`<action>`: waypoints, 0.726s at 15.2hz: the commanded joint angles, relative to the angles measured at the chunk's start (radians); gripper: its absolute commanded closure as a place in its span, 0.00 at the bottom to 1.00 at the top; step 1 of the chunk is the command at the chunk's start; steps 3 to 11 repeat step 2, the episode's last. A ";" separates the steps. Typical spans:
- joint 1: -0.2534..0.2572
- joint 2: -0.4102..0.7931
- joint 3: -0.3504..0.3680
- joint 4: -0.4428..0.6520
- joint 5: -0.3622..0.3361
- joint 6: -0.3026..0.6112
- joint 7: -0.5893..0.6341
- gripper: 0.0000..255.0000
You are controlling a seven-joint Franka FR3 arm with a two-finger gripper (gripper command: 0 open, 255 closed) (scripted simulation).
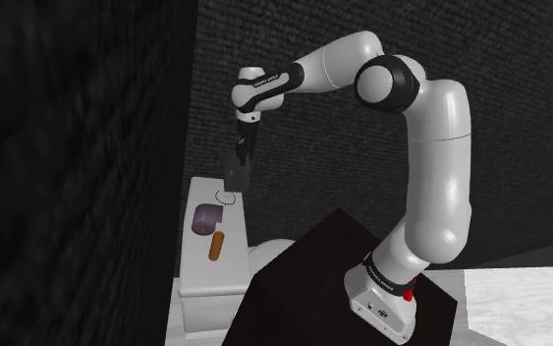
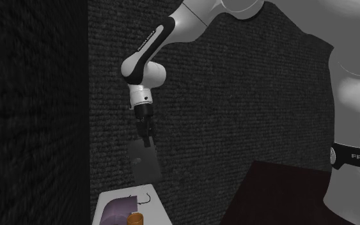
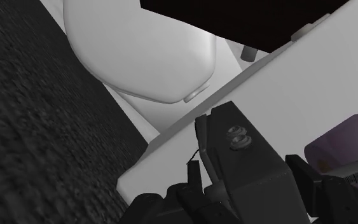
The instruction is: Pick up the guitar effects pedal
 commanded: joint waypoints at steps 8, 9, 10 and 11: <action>0.000 -0.011 -0.001 0.000 -0.001 -0.010 0.000 1.00; 0.000 -0.011 -0.001 0.000 -0.001 -0.010 0.000 1.00; 0.000 -0.011 -0.001 0.000 -0.001 -0.010 0.000 1.00; 0.000 -0.011 -0.001 0.000 -0.001 -0.010 0.000 1.00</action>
